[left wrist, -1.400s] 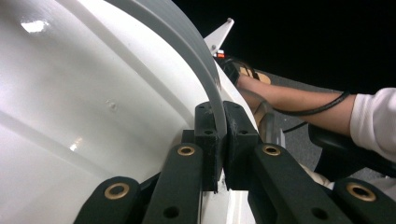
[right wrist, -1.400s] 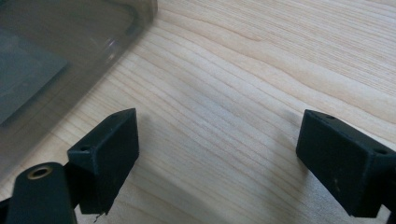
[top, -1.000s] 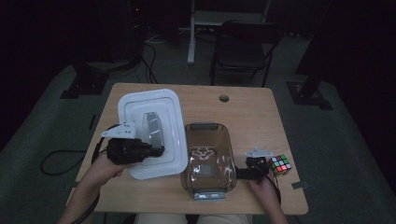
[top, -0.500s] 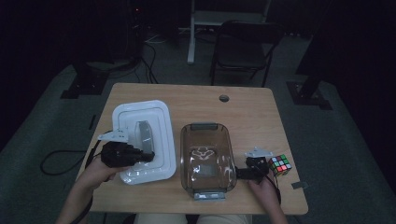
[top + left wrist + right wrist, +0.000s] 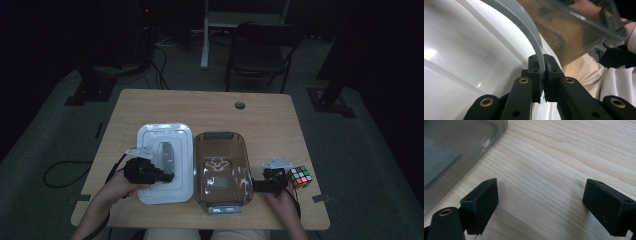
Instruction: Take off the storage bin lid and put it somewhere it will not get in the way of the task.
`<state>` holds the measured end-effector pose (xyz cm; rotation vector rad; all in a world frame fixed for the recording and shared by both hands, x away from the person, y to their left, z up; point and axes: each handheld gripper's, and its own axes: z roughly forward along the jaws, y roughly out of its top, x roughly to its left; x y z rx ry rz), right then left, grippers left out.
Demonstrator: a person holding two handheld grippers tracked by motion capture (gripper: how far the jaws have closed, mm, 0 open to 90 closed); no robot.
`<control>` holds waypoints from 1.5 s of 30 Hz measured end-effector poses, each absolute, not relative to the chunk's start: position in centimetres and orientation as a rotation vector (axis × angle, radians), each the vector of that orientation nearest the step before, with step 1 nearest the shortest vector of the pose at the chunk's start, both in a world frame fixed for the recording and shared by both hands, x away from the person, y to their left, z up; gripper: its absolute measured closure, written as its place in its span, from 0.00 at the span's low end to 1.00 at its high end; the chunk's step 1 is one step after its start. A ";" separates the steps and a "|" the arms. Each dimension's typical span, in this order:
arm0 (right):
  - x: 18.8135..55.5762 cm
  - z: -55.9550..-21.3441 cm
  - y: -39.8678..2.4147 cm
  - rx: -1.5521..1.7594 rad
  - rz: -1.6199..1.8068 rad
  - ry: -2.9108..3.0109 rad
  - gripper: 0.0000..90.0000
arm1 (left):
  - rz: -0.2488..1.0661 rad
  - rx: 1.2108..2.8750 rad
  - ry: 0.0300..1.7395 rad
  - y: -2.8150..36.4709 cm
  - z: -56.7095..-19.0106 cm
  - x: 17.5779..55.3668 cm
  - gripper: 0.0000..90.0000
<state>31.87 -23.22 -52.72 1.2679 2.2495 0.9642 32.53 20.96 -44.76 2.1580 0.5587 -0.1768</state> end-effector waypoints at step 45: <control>31.9 -52.7 -23.2 1.268 0.966 2.249 0.14 | -0.281 2.167 0.713 19.4 -51.0 35.9 0.81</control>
